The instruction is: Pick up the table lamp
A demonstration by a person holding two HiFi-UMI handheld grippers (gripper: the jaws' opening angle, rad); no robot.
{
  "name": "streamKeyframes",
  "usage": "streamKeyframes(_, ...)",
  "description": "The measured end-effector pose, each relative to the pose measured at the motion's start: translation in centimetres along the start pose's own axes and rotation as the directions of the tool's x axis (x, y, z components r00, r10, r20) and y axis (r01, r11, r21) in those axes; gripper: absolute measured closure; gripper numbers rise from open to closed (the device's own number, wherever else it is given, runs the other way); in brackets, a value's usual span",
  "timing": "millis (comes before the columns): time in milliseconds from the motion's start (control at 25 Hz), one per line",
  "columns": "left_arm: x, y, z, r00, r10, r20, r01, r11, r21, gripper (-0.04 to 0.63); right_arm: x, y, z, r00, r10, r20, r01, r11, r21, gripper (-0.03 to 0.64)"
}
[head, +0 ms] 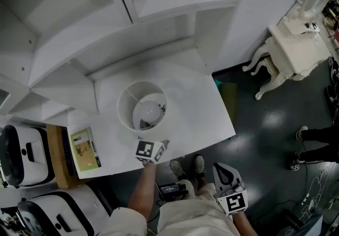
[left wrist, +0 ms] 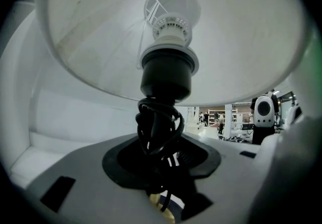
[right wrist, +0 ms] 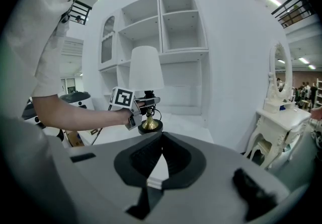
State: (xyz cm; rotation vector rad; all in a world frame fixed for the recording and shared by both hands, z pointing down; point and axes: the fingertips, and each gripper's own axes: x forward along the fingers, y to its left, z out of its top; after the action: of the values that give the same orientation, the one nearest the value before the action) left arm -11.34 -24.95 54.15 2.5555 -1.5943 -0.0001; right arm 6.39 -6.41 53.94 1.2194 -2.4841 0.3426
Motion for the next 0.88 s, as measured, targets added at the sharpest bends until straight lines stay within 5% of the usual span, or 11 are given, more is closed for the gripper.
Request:
streamKeyframes(360, -2.5, -2.3, 3.4, 0.999, -0.037, -0.003, 0.037, 0.999, -0.035, 0.407, 0.5, -0.5, 2.1, 0.996, 0.041, 0.074, -0.039, 0.999, -0.029, 0.604)
streamKeyframes(880, -6.8, -5.7, 7.8, 1.000, 0.013, 0.011, -0.013, 0.999, -0.029, 0.407, 0.8, -1.5, 4.7, 0.984, 0.115, 0.137, -0.102, 0.990, -0.099, 0.604)
